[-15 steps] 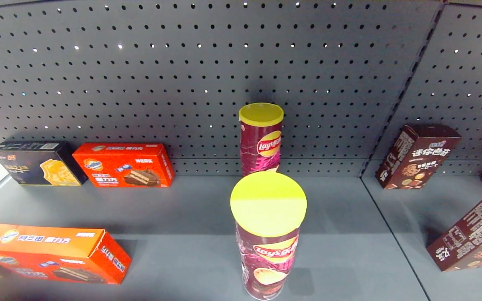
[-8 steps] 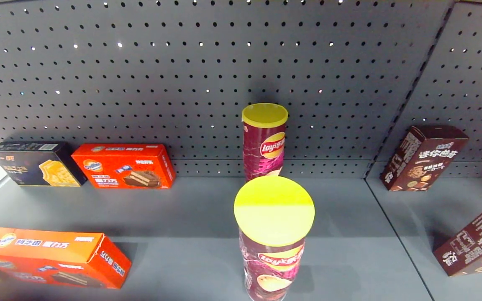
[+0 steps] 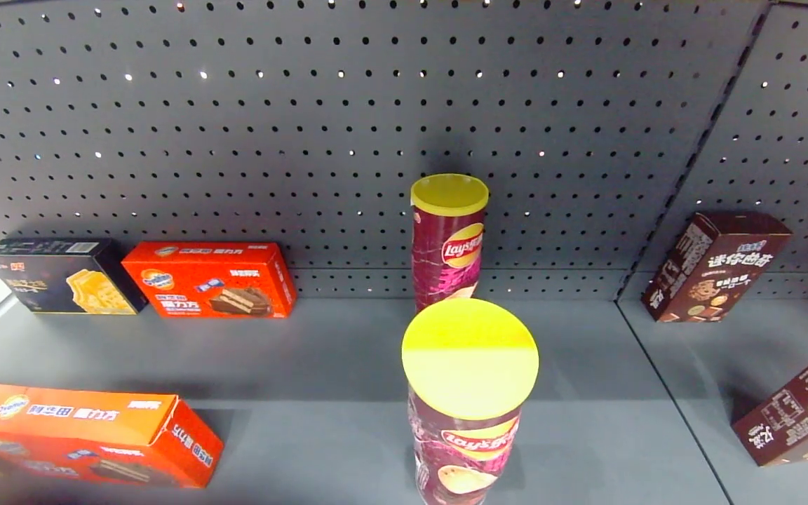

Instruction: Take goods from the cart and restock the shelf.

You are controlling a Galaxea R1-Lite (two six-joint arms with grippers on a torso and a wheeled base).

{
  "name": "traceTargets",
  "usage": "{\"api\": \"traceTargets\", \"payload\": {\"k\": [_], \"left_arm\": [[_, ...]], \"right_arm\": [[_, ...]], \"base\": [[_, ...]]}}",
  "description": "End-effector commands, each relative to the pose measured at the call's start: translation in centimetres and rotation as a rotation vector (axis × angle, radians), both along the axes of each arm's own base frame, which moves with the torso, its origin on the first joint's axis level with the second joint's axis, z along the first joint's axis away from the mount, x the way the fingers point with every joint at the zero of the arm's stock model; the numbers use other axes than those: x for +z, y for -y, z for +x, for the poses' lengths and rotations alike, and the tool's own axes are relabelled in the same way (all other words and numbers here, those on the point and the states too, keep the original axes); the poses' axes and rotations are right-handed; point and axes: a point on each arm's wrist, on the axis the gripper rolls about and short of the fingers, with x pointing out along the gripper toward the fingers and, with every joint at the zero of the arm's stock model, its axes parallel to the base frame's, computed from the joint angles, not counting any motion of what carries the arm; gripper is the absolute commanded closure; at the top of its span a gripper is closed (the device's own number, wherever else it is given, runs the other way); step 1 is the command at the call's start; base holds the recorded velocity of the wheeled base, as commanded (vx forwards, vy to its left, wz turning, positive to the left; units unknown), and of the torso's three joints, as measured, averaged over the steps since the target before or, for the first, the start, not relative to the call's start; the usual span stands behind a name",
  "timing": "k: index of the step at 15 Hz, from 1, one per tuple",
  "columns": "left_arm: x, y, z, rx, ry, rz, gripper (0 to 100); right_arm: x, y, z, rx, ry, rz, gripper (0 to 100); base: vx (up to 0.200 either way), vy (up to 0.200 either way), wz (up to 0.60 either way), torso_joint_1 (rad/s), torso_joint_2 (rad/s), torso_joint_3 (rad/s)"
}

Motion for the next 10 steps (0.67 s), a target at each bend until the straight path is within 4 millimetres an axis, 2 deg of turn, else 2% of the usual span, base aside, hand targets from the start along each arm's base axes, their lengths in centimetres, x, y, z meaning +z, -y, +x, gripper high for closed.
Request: {"api": "traceTargets", "payload": {"k": [1,10], "left_arm": [[0.01,0.01,0.00,-0.002,0.001,0.001,0],[0.01,0.01,0.00,-0.005,0.001,0.005,0]], "right_arm": [[-0.01,0.00,0.01,0.001,-0.002,-0.001,0],[0.01,0.00,0.01,0.000,-0.001,-0.001,0]], "base": [[0.000,0.000,0.00,0.000,0.00,0.000],[0.000,0.000,0.00,0.000,0.00,0.000]]}}
